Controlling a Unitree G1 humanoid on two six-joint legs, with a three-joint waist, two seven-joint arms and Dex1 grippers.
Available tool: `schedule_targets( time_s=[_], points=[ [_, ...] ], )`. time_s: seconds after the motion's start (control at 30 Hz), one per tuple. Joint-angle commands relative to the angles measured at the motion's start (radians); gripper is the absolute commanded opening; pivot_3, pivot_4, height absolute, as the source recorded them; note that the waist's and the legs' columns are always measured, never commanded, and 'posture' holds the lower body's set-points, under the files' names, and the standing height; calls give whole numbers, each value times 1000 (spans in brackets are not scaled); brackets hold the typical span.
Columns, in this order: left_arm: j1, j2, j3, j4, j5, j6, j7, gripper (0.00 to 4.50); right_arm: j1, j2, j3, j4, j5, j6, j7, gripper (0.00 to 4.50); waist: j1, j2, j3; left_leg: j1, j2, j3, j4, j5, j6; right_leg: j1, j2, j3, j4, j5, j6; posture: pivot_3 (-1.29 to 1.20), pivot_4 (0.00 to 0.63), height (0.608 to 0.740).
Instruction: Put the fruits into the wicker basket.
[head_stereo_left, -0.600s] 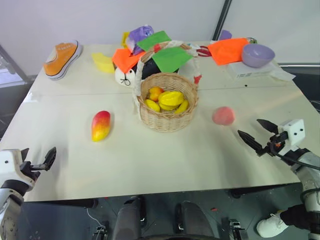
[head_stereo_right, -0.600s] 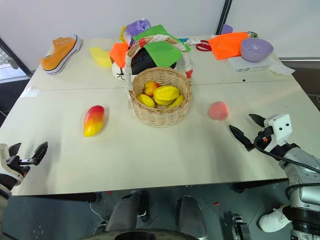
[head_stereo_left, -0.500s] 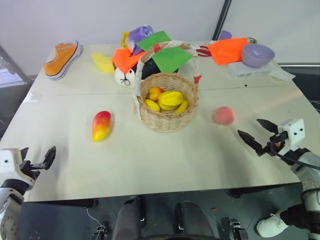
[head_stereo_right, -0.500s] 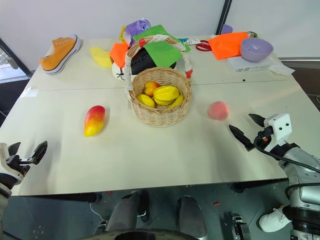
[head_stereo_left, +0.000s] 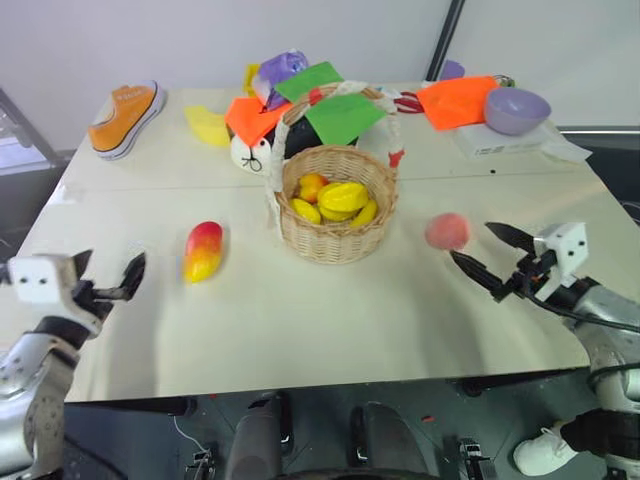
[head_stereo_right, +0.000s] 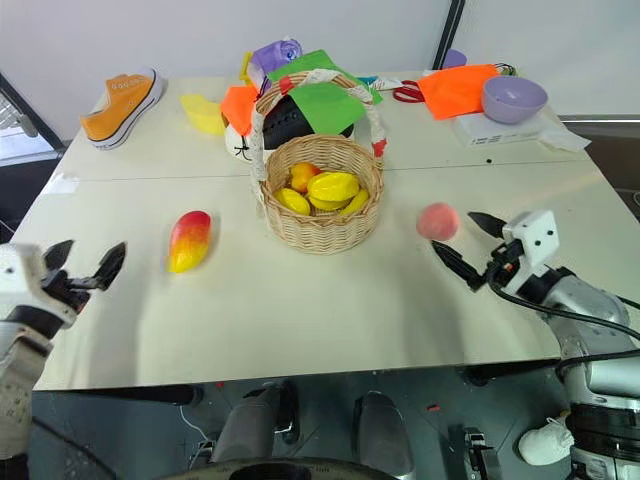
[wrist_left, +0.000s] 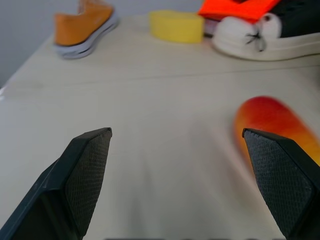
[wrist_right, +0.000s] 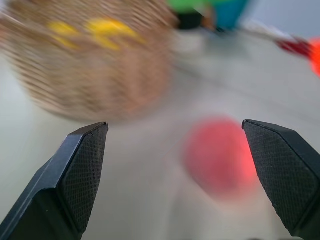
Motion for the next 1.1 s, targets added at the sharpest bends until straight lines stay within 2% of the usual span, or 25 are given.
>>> schedule_targets(
  time_s=[0.03, 0.17, 0.23, 0.43, 0.57, 0.7, 0.73, 0.8, 0.9, 1.03, 1.1],
  points=[
    [-105, 15, -74, -93, 0, 126, 89, 4500, -11, -34, 39, -171, 90, 88, 30, 4479, 0, 0, 0, 0, 0, 0, 0, 0, 0, 0, 0, 0, 0, 0, 0, 0, 150, 733],
    [-226, 7, -220, -130, 66, 303, 199, 4500, -8, -54, 126, -295, 115, 149, 55, 4479, -1, 0, 0, 0, 0, 0, 2, 1, 2, 1, 2, 0, 0, 0, 1, 0, 150, 733],
    [-290, -30, -266, -121, 106, 406, 290, 4500, -10, -57, 175, -344, 102, 157, 62, 4479, 0, -1, 0, 0, 0, 0, 3, 2, 3, 1, 3, 0, 1, 1, 2, 0, 150, 733],
    [-394, -91, -301, -117, 160, 594, 388, 4500, -8, -36, 248, -385, 73, 139, 61, 4479, 1, -4, 2, -1, 1, -1, 6, 2, 3, 0, 8, -1, 3, 2, 4, 0, 150, 733],
    [-444, -104, -298, -94, 167, 746, 392, 4500, 0, -25, 265, -376, 57, 111, 69, 4479, 5, -4, 2, -1, 1, -1, 6, 2, 3, 1, 8, -1, 4, 2, 4, 0, 150, 733],
    [-451, -124, -280, -70, 169, 793, 372, 4500, -4, -16, 278, -377, 48, 98, 67, 4479, 14, -5, 3, -1, 1, -1, 7, 2, 3, 1, 8, -1, 4, 2, 4, 0, 150, 733],
    [-450, -129, -272, -60, 169, 792, 367, 4092, -5, -13, 285, -377, 41, 92, 64, 4500, 16, -5, 3, -1, 1, -1, 7, 2, 3, 0, 8, -1, 4, 2, 4, 0, 150, 733],
    [-446, -132, -264, -48, 169, 785, 353, 3763, -5, -8, 294, -378, 32, 85, 58, 4500, 20, -5, 3, -1, 1, -1, 7, 2, 3, 1, 8, -1, 4, 2, 4, 0, 150, 733],
    [-449, -126, -259, -28, 185, 745, 343, 2396, -5, -2, 300, -380, 18, 76, 49, 4500, 22, -5, 3, -1, 1, -1, 7, 2, 3, 1, 8, -1, 4, 2, 4, 0, 150, 733],
    [-440, -114, -248, -38, 210, 666, 330, 2279, 0, -2, 298, -384, 11, 75, 45, 4500, 22, -6, 3, -1, 1, -1, 7, 2, 3, 1, 7, -1, 4, 2, 4, 0, 150, 733],
    [-417, -92, -205, -94, 181, 510, 237, 2279, 2, -4, 298, -383, 4, 72, 43, 4500, 22, -6, 3, -1, 1, -1, 7, 2, 3, 1, 5, -1, 4, 1, 3, 0, 150, 733]
  ],
)
